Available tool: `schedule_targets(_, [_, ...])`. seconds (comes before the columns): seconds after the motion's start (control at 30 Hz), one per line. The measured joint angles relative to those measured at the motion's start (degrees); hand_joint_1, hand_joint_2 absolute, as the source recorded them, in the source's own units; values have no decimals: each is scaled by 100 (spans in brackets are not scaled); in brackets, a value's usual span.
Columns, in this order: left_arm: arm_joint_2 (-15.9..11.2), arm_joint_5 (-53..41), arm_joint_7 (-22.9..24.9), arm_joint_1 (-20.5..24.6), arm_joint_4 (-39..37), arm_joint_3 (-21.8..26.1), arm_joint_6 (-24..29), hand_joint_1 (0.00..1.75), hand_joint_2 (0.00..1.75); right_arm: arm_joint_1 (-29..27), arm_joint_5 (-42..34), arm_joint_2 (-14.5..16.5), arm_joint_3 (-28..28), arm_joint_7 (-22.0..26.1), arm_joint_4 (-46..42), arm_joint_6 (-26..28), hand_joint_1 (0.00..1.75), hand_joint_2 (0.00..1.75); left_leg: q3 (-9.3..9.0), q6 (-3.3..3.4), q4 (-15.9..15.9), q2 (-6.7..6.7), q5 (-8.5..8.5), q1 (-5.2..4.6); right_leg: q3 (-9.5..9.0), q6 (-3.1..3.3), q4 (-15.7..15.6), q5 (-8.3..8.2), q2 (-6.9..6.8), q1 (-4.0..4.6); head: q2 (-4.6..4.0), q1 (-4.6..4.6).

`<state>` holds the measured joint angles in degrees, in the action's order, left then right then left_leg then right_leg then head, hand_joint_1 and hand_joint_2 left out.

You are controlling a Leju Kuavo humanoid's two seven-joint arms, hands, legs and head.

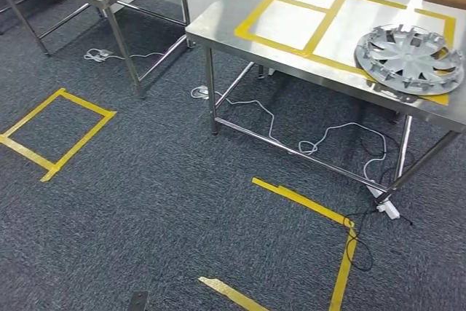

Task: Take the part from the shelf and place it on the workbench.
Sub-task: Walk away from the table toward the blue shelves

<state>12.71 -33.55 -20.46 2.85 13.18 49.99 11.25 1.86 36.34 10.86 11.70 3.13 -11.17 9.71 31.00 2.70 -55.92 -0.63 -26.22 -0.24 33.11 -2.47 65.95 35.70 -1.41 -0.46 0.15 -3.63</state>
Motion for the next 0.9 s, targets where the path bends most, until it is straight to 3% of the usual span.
schedule_targets(0.03, [2,0,0,4,0,0,-3,0,0,-7,1,-2,-7,0,4,-6,0,0,16,14,-4,77,11,-4,206,-8,407,142,83,-5,0,4])
schedule_targets(0.07, [3,0,0,2,0,0,-7,0,0,-16,1,-3,-15,-1,8,-16,0,0,24,18,-7,157,15,-6,342,-11,656,172,116,-6,0,2])
schedule_targets(0.1, [3,0,0,0,0,0,-14,0,0,-23,2,-5,-21,-1,10,-29,0,0,25,17,-14,240,18,-7,374,-8,670,77,131,-6,0,3])
schedule_targets(0.17, [4,-1,0,-1,0,0,-26,0,0,-24,5,-6,-31,-1,11,-50,0,0,23,6,-39,405,16,-6,153,13,89,-359,226,-16,0,3])
schedule_targets(0.2, [4,-2,0,4,0,0,-30,0,0,-22,9,-6,-32,-1,13,-57,0,0,32,-10,-60,478,11,-10,-7,31,-301,-550,384,-30,0,4])
schedule_targets(0.23, [5,-2,0,14,0,0,-31,0,0,-19,13,-6,-34,0,16,-63,0,0,57,-33,-94,550,3,-15,-151,46,-638,-661,531,-53,0,3])
schedule_targets(0.3, [5,-3,-1,32,0,0,-32,0,0,-20,20,-7,-36,-1,23,-78,0,0,131,-103,-142,681,14,-13,-277,74,-907,-685,703,-71,0,-7])
schedule_targets(0.37, [3,-3,-1,30,0,1,-31,0,0,-23,28,-7,-41,-2,24,-91,0,0,194,-173,-171,767,30,4,-300,117,-933,-696,578,-73,0,-12])
schedule_targets(0.43, [3,-3,0,23,0,2,-30,0,0,-21,36,-4,-48,1,25,-100,0,0,301,-239,-388,550,-122,1,-309,181,-955,-713,411,-83,0,-46])
schedule_targets(0.5, [3,-2,0,33,0,2,-31,0,0,-27,38,-4,-55,2,28,-101,0,0,584,-306,-1034,234,-497,12,-313,230,-961,-705,219,-75,0,-87])
schedule_targets(0.57, [2,-3,0,37,0,2,-32,0,0,-38,38,-7,-62,0,32,-102,0,0,872,-353,-1703,143,-772,47,-314,250,-957,-691,15,-65,0,-90])
schedule_targets(0.6, [2,-3,0,30,0,2,-32,0,0,-38,38,-8,-64,-1,33,-104,0,0,896,-365,-1790,129,-758,62,-316,248,-955,-684,-76,-63,0,-90])
schedule_targets(0.63, [0,-4,0,22,0,2,-33,0,0,-33,38,-8,-68,-1,33,-108,0,0,812,-370,-1656,108,-640,73,-321,242,-953,-678,-156,-62,0,-91])
schedule_targets(0.67, [-2,-6,0,15,0,2,-33,0,0,-24,38,-8,-72,0,33,-114,0,0,621,-363,-1311,52,-445,77,-334,229,-952,-668,-228,-62,0,-92])
schedule_targets(0.73, [-4,-8,0,22,0,2,-36,0,0,-13,38,-7,-78,0,33,-125,0,0,215,-321,-536,-208,-167,45,-362,185,-943,-640,-355,-45,0,-92])
schedule_targets(0.8, [-3,-9,0,35,0,2,-40,0,0,-8,38,-6,-80,0,33,-129,0,0,68,-261,-208,-364,-125,-2,-378,130,-933,-617,-469,-17,0,-82])
schedule_targets(0.87, [-5,-9,0,22,0,2,-43,0,0,4,38,-6,-82,1,32,-129,0,0,96,-192,-195,-262,-116,-14,-392,70,-936,-601,-566,-14,0,-75])
schedule_targets(0.9, [-5,-9,0,12,0,2,-43,0,0,10,38,-6,-83,4,32,-129,0,0,99,-155,-182,-201,-103,-6,-383,36,-912,-561,-512,-23,0,-71])
